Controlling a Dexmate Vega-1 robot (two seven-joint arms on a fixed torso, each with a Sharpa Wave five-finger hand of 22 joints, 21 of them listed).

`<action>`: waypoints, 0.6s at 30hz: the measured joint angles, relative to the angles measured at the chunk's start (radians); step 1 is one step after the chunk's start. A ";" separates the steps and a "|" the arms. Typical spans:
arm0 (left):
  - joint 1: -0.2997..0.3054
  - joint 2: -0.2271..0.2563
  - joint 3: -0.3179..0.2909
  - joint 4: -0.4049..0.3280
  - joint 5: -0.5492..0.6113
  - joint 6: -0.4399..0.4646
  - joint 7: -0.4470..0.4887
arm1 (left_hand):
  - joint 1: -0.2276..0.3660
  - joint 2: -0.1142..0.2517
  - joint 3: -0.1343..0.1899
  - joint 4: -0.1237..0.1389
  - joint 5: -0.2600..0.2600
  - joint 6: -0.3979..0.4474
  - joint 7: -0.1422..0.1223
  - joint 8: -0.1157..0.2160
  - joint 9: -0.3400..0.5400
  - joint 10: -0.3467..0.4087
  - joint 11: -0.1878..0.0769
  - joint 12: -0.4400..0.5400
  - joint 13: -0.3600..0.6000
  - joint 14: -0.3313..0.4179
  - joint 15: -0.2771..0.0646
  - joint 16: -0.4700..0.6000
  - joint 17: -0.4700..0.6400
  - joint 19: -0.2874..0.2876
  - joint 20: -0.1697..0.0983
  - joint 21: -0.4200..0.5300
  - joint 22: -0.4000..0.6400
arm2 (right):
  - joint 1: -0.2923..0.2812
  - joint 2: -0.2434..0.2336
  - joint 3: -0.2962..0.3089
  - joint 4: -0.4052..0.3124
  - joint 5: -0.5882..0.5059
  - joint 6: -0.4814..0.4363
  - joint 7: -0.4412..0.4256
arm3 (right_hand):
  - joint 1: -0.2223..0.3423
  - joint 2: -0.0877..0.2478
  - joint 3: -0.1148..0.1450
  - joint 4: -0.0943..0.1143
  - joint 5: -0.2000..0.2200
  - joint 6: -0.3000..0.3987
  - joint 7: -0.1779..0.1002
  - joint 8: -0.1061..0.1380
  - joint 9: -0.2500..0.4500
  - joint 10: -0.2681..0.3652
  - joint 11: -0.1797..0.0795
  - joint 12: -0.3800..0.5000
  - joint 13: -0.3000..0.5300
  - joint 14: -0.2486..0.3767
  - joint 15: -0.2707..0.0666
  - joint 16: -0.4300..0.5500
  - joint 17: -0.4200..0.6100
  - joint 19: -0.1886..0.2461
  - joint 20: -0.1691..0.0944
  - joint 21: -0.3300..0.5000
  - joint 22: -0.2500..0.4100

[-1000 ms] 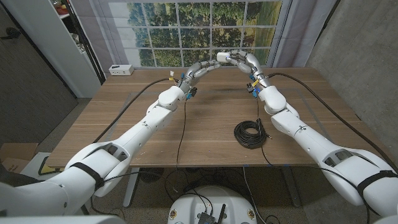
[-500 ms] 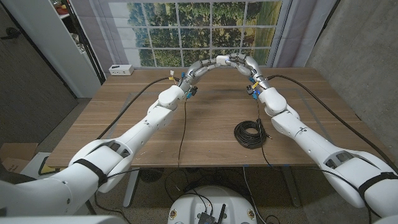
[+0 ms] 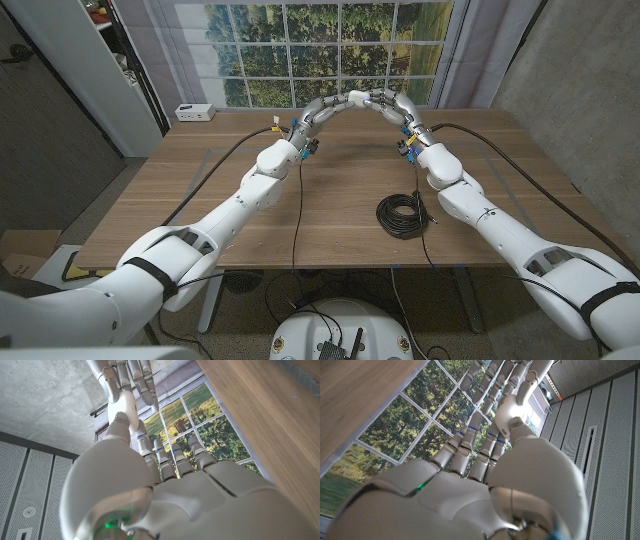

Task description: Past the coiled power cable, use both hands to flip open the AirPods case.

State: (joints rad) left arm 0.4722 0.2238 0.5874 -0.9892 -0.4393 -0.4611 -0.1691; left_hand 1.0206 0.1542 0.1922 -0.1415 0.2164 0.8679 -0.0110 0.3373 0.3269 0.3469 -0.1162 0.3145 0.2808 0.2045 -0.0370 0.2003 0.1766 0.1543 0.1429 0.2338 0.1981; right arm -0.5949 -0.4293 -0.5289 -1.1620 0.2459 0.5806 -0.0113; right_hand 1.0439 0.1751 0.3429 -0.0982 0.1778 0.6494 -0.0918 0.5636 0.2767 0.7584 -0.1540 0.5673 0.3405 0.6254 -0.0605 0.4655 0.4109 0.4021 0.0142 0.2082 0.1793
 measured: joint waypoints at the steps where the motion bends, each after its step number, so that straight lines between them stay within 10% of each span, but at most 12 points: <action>1: 0.000 -0.002 0.000 0.002 -0.001 -0.001 0.000 | 0.002 -0.002 0.004 0.001 -0.001 0.005 0.005 0.000 0.000 0.004 -0.004 0.003 0.000 0.003 -0.001 0.000 0.000 0.001 -0.001 0.000 0.000 | 0.000 -0.001 0.000 -0.001 0.002 0.000 0.004 | 0.000 0.000 0.000 0.000 0.000 0.001 0.000 -0.007 0.000 -0.005 -0.005 0.000 0.000 -0.005 0.002 -0.005 0.000 0.000 0.000 0.000 0.000; 6: 0.000 -0.012 -0.002 0.022 -0.012 -0.017 -0.013 | 0.016 0.003 0.004 0.001 -0.006 0.009 0.009 0.000 0.000 0.014 -0.014 0.004 0.000 0.010 -0.001 0.000 0.000 0.005 -0.005 0.006 0.000 | -0.001 -0.011 -0.001 -0.003 0.020 0.000 0.040 | -0.011 -0.011 -0.003 -0.007 0.001 -0.024 -0.030 -0.053 0.133 -0.055 -0.019 0.040 0.000 -0.053 0.005 -0.024 0.012 -0.008 0.022 0.000 0.000; 11: -0.003 -0.029 -0.013 0.053 -0.044 -0.031 -0.046 | 0.020 0.007 0.004 0.001 -0.009 0.003 0.003 0.000 -0.001 0.021 -0.010 0.004 0.000 0.012 0.001 0.000 0.003 0.016 -0.005 0.010 0.004 | 0.009 -0.019 -0.004 0.001 0.051 0.000 0.098 | -0.067 -0.048 -0.044 -0.003 0.003 -0.013 -0.098 -0.106 0.115 -0.135 -0.009 0.017 0.165 -0.093 0.012 -0.040 0.016 -0.023 0.038 -0.005 0.000; 18: -0.009 -0.042 -0.026 0.091 -0.081 -0.042 -0.095 | 0.022 0.010 0.004 0.001 -0.010 -0.006 -0.006 0.000 -0.001 0.025 -0.014 0.004 0.000 0.012 0.001 0.000 0.003 0.021 0.000 0.010 0.005 | 0.028 -0.027 -0.010 0.012 0.096 -0.019 0.183 | -0.101 -0.071 -0.061 -0.007 -0.001 -0.013 -0.101 -0.131 0.094 -0.163 -0.002 -0.005 0.151 -0.123 0.013 -0.048 0.023 -0.039 0.054 -0.009 0.000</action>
State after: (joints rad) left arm 0.4630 0.1817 0.5618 -0.8986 -0.5199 -0.5026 -0.2639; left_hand 1.0424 0.1640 0.1966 -0.1406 0.2067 0.8614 -0.0173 0.3374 0.3263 0.3720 -0.1300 0.3182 0.2808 0.2165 -0.0358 0.2002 0.1796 0.1758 0.1429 0.2442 0.2026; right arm -0.5665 -0.4563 -0.5393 -1.1504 0.3416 0.5612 0.1714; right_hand 0.9433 0.1042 0.2815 -0.1055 0.1773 0.6359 -0.1927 0.4322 0.3705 0.5956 -0.1558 0.5623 0.4912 0.5029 -0.0474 0.4178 0.4340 0.3628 0.0678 0.1996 0.1792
